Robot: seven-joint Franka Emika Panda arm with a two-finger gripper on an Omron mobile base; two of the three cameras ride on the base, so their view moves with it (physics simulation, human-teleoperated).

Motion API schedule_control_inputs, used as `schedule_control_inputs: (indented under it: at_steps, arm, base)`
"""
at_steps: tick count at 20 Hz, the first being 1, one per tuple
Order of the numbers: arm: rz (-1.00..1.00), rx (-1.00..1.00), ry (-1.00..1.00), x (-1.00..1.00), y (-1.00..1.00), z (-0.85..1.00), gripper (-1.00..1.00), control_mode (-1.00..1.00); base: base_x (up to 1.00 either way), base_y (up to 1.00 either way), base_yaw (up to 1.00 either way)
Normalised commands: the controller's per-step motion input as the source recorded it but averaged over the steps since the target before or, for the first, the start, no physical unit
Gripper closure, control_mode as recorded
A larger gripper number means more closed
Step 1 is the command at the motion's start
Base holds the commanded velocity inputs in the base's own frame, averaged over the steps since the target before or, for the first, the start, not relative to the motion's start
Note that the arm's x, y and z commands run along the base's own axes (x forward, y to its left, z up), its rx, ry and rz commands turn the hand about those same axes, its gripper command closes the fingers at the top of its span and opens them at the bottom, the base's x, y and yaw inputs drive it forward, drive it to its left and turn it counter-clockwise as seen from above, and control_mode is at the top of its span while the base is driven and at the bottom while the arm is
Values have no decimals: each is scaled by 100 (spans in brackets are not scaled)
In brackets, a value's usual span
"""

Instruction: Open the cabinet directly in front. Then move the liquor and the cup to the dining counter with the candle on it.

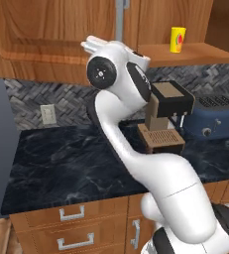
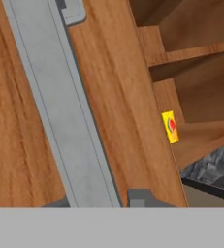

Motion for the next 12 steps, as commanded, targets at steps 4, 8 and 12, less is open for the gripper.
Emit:
schedule_control_inputs:
  at_steps: [4, 8, 12]
  arm:
    - [-18, -1, 0, -100, 56, 14, 100, -100]
    - [-19, -6, 0, -93, 77, 6, 100, -100]
    - [-18, -10, 0, -66, 81, 2, 100, -100]
  base:
    - [0, 0, 0]
    - [0, 0, 0]
    - [0, 0, 0]
